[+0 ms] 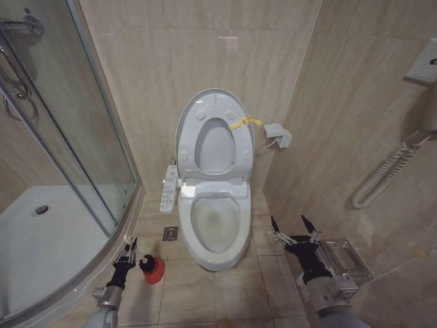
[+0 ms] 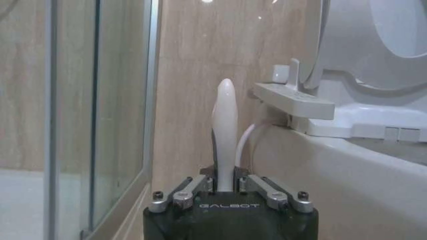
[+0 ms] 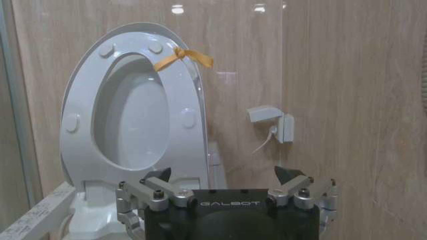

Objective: Open the toilet lid, clean the toilet bowl with a toilet brush, close the toilet lid, and flush.

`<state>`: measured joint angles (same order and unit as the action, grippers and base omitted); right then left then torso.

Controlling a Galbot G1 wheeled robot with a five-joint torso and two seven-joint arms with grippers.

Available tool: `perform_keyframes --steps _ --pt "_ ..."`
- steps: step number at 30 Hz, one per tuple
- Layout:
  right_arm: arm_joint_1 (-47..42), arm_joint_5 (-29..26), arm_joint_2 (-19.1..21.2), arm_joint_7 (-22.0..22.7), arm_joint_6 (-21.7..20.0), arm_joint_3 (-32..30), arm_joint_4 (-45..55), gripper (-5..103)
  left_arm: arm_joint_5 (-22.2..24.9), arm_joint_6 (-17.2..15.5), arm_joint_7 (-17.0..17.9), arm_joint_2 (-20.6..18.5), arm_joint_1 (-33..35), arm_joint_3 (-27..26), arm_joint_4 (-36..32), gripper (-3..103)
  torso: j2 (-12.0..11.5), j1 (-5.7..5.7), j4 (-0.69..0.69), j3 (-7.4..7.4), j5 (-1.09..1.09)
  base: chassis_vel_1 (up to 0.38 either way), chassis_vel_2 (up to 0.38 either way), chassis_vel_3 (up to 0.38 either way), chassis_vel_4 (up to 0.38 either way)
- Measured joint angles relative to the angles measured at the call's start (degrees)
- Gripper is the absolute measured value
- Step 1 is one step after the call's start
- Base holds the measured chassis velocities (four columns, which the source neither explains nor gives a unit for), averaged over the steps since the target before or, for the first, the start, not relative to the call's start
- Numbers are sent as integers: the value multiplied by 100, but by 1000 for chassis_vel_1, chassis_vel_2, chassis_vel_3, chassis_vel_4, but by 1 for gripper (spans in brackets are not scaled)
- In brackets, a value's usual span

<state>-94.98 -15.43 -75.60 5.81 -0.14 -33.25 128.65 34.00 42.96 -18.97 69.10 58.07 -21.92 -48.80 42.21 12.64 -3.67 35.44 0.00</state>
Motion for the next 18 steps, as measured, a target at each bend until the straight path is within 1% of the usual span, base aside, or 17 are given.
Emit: perform_keyframes --steps 4,14,18 --pt "0 0 0 0 0 0 0 100 59 21 -73 9 -95 48 85 17 0 0 0 0 0 0 0 0 0" --pt "0 0 0 0 0 0 0 100 60 64 -81 56 -222 98 387 17 0 0 1 0 0 0 0 0 0" --pt "0 0 0 0 0 0 0 100 18 185 -141 73 -250 75 538 17 0 0 1 0 0 0 0 0 0"
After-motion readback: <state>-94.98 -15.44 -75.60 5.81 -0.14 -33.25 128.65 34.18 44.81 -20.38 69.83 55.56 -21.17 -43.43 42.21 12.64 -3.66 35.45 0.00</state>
